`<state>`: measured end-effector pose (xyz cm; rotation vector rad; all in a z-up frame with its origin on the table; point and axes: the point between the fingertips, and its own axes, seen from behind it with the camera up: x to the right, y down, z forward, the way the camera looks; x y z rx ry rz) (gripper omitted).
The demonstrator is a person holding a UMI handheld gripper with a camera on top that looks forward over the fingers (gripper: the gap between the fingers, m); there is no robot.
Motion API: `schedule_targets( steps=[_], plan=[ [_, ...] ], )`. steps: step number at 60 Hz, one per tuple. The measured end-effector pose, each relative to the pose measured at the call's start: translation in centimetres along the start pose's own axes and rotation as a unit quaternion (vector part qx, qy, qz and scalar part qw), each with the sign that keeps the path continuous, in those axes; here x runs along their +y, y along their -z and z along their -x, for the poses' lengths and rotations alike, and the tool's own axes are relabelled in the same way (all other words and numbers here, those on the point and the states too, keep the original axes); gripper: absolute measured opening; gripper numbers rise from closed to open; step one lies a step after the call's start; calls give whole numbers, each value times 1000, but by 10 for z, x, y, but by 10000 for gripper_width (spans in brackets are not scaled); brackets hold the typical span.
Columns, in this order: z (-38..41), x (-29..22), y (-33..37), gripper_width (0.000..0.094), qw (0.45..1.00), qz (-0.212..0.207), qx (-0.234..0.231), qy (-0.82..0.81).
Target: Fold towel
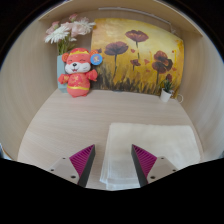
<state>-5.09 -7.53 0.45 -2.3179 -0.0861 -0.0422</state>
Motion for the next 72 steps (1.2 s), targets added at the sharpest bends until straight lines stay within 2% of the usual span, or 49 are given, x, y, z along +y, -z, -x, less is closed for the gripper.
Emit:
schedule_targets(
  steps=[5,10,17,27,33,39,47,54,57,62,66,72],
  plan=[
    [-3,5,-15,645,1000,23,7,17],
    [-12,5,-18,438,1000,17,22,11],
    [-24,6,-20,97,998,13,53,28],
    [-25,7,-20,69,999,32,38,22],
    [-31,-8,-7,68,999,31,22,13],
    [-72,-46,28,68,998,-2,50,42],
    [-134,-79,70,68,995,-32,64,73],
    [-204,-71,77,91,994,-29,79,66],
    [-224,-56,72,160,996,-15,70,57],
    [-264,-32,61,416,995,3,82,49],
    [-281,-6,55,595,995,38,85,46],
    [-286,3,55,632,995,33,81,41]
  ],
)
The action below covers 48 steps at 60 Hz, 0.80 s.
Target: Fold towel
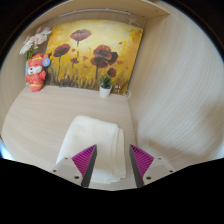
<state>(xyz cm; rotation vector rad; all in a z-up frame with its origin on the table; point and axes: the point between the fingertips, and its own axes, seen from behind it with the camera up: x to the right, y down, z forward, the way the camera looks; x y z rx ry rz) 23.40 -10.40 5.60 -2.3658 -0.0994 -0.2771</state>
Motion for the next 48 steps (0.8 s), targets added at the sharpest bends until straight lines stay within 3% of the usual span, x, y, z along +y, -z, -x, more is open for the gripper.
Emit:
schedule_targets(
  steps=[11,28,48],
  plan=[
    [27,-29,46,704,999,-36,-18,-10],
    [115,-81,168,717,986,-129,-80,-72],
    [203,-36,272,717,981,-149,-90,-88]
  ],
)
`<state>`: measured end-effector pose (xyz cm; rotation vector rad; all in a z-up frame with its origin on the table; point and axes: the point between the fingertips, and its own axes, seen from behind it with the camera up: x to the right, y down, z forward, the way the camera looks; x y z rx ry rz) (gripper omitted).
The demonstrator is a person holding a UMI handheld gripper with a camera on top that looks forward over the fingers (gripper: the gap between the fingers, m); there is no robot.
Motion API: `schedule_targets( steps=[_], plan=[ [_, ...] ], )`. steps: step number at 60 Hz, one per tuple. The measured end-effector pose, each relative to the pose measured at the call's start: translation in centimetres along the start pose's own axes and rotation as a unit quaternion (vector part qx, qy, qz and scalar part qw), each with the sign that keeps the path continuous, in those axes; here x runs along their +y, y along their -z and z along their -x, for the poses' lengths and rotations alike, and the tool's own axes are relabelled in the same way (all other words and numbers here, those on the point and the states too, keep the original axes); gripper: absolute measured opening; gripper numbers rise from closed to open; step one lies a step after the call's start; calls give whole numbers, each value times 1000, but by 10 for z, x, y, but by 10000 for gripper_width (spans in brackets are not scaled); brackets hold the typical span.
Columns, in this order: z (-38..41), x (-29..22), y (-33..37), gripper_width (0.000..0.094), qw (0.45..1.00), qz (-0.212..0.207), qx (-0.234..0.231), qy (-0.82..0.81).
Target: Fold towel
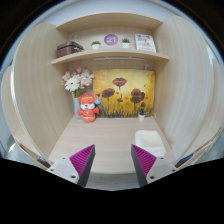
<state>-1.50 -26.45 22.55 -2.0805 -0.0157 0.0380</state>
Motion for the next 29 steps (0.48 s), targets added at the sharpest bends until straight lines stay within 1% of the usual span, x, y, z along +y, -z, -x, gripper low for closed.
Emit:
schedule_targets(
  steps=[6,13,18,29],
  plan=[
    [18,18,17,714,1000,8,1,15],
    [39,35,32,716,999,13,-10,29],
    [49,41,39,717,999,15,-19,39],
    [59,45,48,714,999,14,-21,44]
  ],
)
